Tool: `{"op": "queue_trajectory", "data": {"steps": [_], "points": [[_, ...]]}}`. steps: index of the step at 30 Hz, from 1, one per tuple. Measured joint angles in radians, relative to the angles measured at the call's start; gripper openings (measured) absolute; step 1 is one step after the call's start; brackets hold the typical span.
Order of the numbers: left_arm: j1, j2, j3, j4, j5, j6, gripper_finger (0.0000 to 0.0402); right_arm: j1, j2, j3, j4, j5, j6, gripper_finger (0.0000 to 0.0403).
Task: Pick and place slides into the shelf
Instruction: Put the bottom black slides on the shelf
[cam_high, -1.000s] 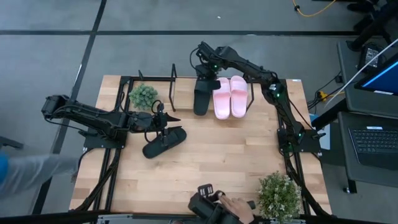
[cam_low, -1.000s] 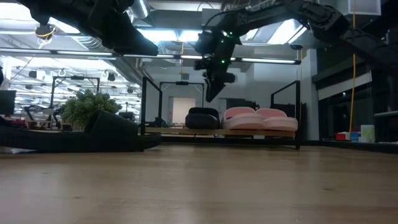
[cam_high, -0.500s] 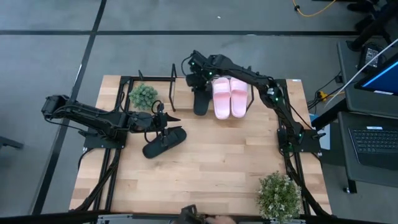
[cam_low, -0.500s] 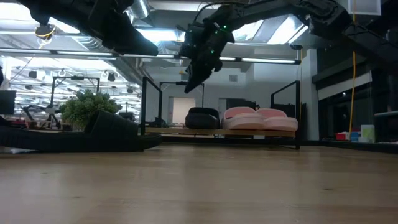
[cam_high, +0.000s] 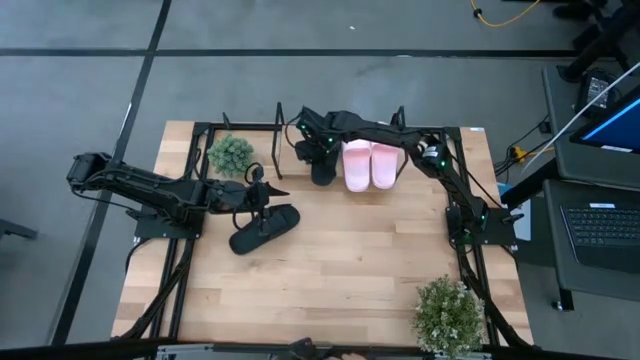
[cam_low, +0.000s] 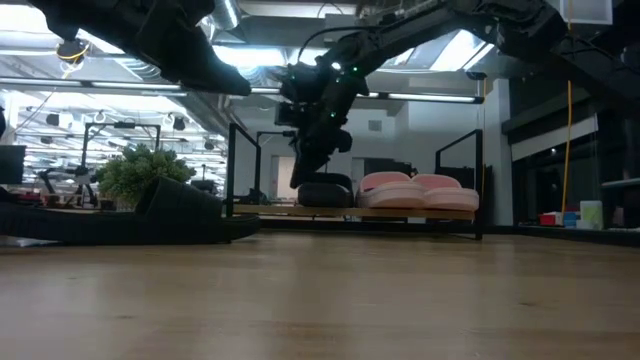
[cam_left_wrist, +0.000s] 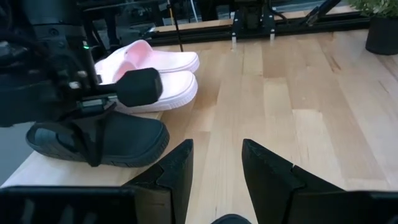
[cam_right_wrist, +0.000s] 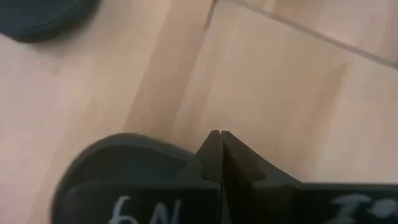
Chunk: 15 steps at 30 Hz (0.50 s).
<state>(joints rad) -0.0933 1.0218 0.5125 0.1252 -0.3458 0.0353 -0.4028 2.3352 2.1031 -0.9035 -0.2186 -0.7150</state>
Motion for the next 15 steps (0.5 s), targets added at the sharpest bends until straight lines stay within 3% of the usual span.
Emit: {"op": "queue_trajectory", "data": {"steps": [15], "points": [[-0.001,0.000,0.000,-0.014,0.000,-0.004,0.0130,0.000,0.000,-0.011,-0.069,0.041,0.031,0.0001]]}}
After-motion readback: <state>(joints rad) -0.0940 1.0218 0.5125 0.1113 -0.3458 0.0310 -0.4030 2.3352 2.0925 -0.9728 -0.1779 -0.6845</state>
